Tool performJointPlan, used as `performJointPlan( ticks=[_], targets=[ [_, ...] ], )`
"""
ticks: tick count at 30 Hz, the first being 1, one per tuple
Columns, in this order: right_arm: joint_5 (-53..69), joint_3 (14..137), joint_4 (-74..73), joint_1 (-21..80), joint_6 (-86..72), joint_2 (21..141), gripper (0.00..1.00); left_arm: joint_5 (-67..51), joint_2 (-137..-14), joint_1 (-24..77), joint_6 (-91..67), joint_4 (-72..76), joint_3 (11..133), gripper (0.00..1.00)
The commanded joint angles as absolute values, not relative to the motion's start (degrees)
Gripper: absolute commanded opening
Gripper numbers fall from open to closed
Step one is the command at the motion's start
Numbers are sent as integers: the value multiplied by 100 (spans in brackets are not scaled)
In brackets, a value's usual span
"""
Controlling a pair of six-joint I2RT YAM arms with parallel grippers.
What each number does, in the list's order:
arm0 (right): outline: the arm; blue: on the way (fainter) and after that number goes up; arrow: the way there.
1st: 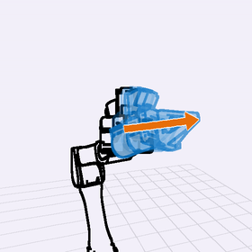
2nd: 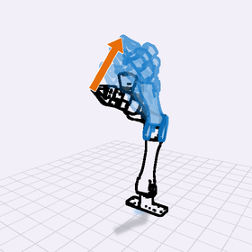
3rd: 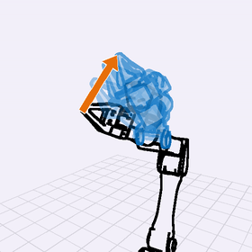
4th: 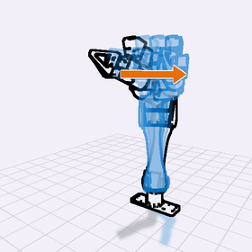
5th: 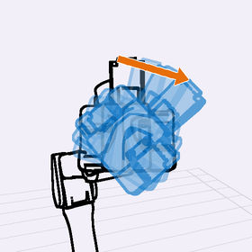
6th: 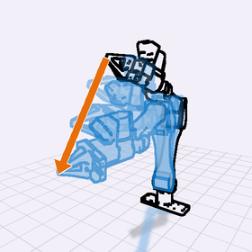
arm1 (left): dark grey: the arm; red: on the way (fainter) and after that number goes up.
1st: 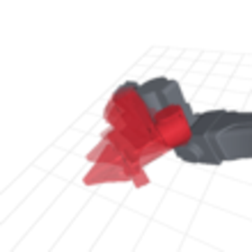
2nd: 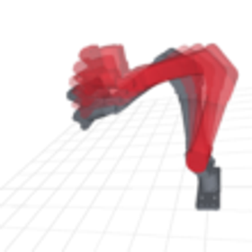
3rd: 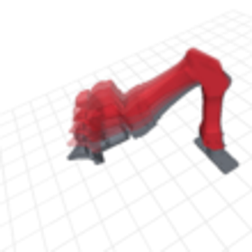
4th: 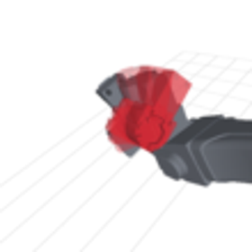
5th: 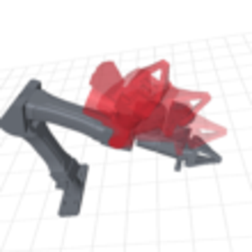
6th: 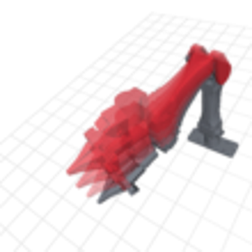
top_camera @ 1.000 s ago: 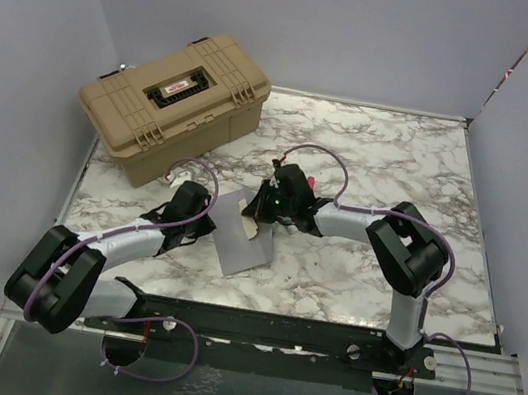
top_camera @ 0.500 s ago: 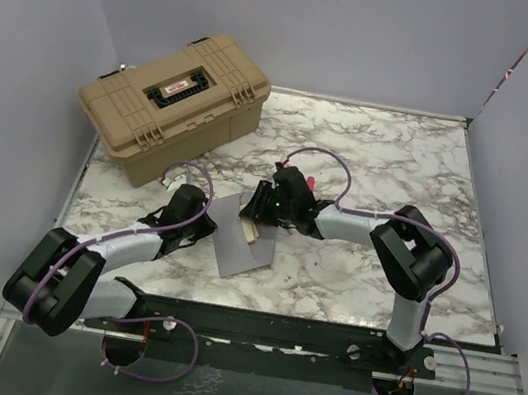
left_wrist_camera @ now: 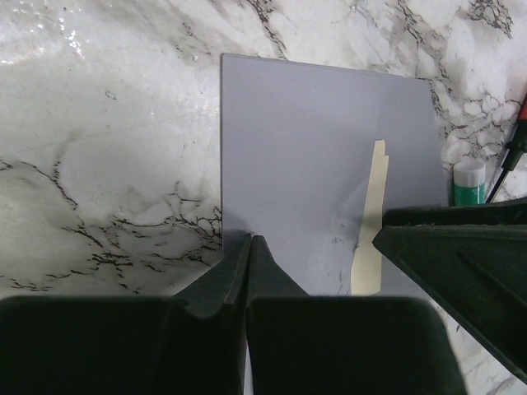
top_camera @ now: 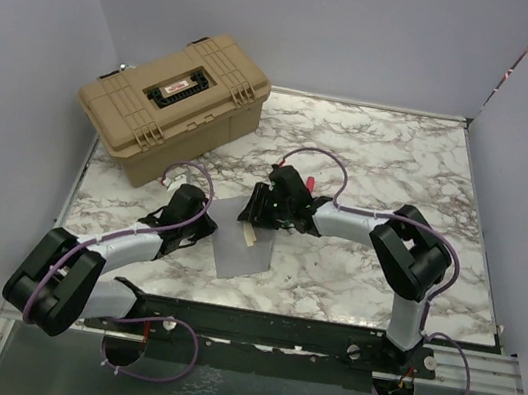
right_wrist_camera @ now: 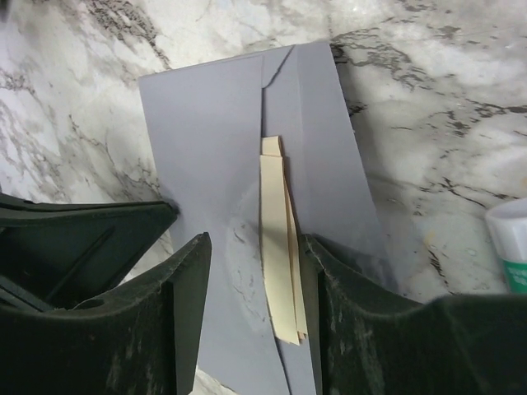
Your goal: Place the letter into the envelope and seal it
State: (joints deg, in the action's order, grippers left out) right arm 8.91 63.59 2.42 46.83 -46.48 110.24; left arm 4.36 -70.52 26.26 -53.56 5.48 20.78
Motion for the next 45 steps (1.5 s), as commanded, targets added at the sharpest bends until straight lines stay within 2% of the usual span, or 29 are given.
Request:
performJointPlan(
  ticks=[1, 10, 17, 26, 31, 34, 39, 45],
  targets=[
    [1312, 6558, 102, 4769, -4646, 11300, 52, 185, -7189, 2638, -5223, 9, 1961, 2],
    [1667, 6655, 246, 4834, -4696, 11440, 51, 4, -7117, 2635, -5320, 211, 1910, 2],
    [1261, 6436, 268, 4825, -4451, 10802, 52, 23, -6847, 2632, -5368, 319, 1848, 8],
    [-557, 6306, -927, 4641, -3628, 9734, 53, 335, -6189, 2637, -5076, 16, 1916, 25],
    [-1141, 6345, -1607, 4509, -3364, 9618, 53, 499, -6004, 2628, -4852, -501, 1973, 46],
    [-864, 6395, -1747, 4500, -3021, 9611, 53, 682, -6054, 2629, -4847, -842, 2053, 53],
    [1142, 6160, -1027, 4501, -2556, 9595, 53, 353, -6357, 2629, -4614, -838, 2277, 54],
    [1964, 6349, -666, 4509, -2979, 10231, 53, 2, -6635, 2628, -4495, -749, 2232, 34]
  ],
)
